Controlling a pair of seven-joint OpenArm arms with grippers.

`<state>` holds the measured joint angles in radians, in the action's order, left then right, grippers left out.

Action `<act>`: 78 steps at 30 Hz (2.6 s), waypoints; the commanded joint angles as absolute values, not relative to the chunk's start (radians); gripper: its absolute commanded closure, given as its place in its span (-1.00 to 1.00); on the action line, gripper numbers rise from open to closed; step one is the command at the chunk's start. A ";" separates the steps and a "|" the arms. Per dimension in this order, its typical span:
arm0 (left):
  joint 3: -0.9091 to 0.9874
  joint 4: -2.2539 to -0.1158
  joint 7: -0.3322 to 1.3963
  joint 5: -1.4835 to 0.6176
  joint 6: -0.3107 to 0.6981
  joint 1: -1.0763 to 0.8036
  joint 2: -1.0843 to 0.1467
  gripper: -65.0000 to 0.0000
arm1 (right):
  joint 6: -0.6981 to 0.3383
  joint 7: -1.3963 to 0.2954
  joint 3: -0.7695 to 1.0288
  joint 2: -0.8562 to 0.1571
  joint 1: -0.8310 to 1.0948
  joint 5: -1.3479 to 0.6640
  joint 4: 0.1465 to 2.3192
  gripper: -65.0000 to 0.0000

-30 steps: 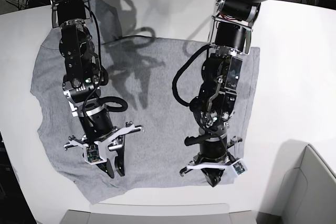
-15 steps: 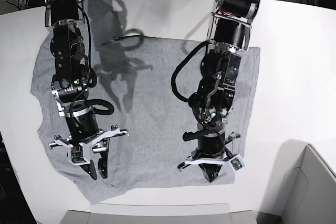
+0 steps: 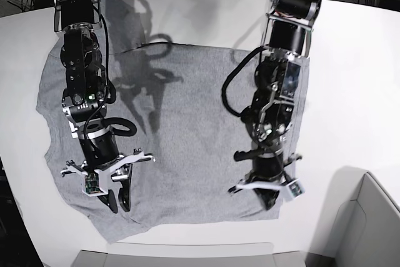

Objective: Fold the T-shirt properly

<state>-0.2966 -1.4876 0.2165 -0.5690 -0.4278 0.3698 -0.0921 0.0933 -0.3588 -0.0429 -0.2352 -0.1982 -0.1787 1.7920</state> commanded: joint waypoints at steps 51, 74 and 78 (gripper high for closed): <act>-0.232 -1.934 0.199 -0.555 -0.418 -0.096 -0.406 0.76 | -0.194 -0.754 1.061 -0.074 0.490 -1.144 2.055 0.48; -0.254 -1.969 0.295 -0.555 -0.423 -0.116 -0.404 0.52 | -0.217 -0.812 1.013 -0.099 0.501 -1.142 1.883 0.38; -0.259 -1.969 0.295 -0.555 -0.421 -0.131 -0.401 0.52 | -0.219 -0.814 1.066 -0.099 0.501 -1.142 1.692 0.41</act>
<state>-0.2623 -1.9491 0.3336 -0.5701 -0.4294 -0.1501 -0.3935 -0.2028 -0.8318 1.0576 -0.0845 0.4980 -1.1076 1.6680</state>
